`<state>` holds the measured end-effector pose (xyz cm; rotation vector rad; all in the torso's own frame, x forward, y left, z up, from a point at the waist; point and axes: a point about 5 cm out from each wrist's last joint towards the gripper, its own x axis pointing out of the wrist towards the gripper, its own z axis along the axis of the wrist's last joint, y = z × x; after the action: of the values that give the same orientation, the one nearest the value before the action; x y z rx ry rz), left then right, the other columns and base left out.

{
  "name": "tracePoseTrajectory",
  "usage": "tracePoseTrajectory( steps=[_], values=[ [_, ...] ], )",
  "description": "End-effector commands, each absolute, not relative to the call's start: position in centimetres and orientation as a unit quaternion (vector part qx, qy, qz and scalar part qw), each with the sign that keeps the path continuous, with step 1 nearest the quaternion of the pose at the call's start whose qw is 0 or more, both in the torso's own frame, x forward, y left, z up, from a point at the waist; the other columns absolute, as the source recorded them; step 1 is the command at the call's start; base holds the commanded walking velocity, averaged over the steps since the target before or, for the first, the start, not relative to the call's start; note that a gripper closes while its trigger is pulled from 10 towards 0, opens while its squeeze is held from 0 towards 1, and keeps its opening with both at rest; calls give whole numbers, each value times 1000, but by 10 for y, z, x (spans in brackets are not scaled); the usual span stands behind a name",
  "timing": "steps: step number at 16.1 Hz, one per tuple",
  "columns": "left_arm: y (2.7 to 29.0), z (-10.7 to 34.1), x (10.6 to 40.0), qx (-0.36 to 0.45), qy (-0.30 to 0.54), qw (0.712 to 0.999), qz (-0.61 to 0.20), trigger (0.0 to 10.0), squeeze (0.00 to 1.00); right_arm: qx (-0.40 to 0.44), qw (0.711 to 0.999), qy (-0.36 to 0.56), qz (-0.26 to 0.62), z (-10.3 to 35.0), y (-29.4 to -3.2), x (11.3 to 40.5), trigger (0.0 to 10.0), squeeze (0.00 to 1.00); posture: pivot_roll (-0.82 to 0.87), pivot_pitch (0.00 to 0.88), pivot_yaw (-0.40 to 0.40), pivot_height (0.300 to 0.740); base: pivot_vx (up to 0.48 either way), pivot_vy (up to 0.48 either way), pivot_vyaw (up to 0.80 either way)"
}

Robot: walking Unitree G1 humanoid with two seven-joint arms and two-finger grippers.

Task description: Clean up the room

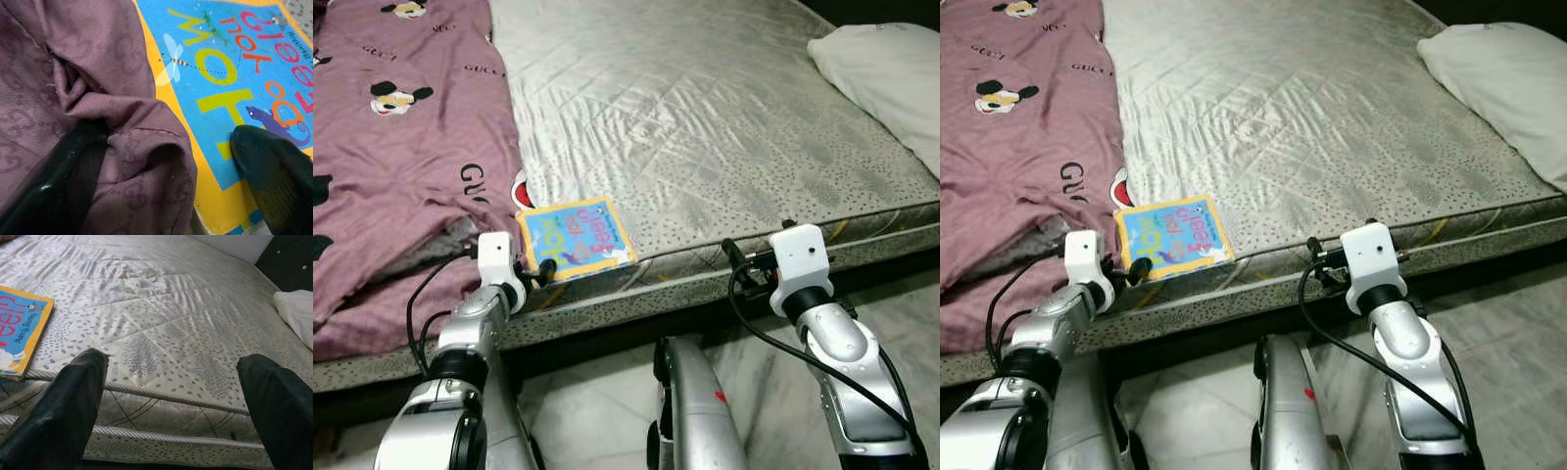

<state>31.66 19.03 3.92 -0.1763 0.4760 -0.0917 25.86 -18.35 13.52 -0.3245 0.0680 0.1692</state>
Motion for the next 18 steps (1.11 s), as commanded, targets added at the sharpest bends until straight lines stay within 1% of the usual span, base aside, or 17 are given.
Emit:
tracePoseTrajectory(
  steps=[1, 3, 4, 6, 7, 9, 10, 11, 13, 14, 15, 18],
  values=[
    [199, 29, 304, -83, 259, 962, -25, 10000, 0, -164, 983, 29, 81, 136, -185, 261, 10000, 0, -248, 26, -80, 535, 0, 0, 0],
    [209, 41, 303, -70, 222, 973, 13, 10000, 0, -165, 983, 28, 79, 136, -185, 263, 10000, 0, -241, 22, -77, 535, 0, 0, 0],
    [218, 55, 305, -60, 172, 981, 60, 10000, 0, -166, 983, 26, 76, 137, -186, 264, 10000, 0, -239, 20, -77, 535, 0, 0, 0],
    [228, 77, 303, -36, 106, 985, 128, 10000, 0, -166, 983, 22, 72, 137, -187, 267, 10000, 0, -234, 15, -75, 535, 0, 0, 0],
    [228, 88, 299, -36, 66, 985, 153, 10000, 0, -167, 983, 19, 70, 138, -187, 269, 10000, 0, -231, 9, -73, 535, 0, 0, 0],
    [226, 100, 294, -25, 27, 985, 170, 10000, 0, -166, 984, 16, 68, 139, -187, 271, 10000, 0, -230, 5, -73, 535, 0, 0, 0],
    [225, 103, 294, -23, 18, 985, 173, 10000, 0, -166, 984, 15, 67, 139, -187, 271, 10000, 0, -231, 5, -73, 535, 0, 0, 0],
    [219, 114, 297, -8, -11, 986, 165, 10000, 0, -166, 984, 12, 66, 140, -187, 273, 10000, 0, -228, 0, -70, 535, 0, 0, 0],
    [205, 128, 303, -15, -38, 990, 137, 10000, 0, -164, 984, 8, 64, 140, -187, 274, 10000, 0, -225, 0, -69, 535, 0, 0, 0],
    [193, 139, 307, -13, -56, 992, 110, 10000, 0, -163, 985, 5, 62, 141, -187, 276, 10000, 0, -222, 0, -65, 535, 0, 0, 0],
    [185, 142, 309, -22, -58, 993, 96, 10000, 0, -162, 985, 3, 62, 141, -186, 277, 10000, 0, -219, 0, -65, 535, 0, 0, 0],
    [162, 136, 323, -45, -24, 998, 48, 10000, 0, -159, 985, 0, 62, 140, -182, 279, 10000, 0, -216, 0, -65, 535, 0, 0, 0]
  ],
)
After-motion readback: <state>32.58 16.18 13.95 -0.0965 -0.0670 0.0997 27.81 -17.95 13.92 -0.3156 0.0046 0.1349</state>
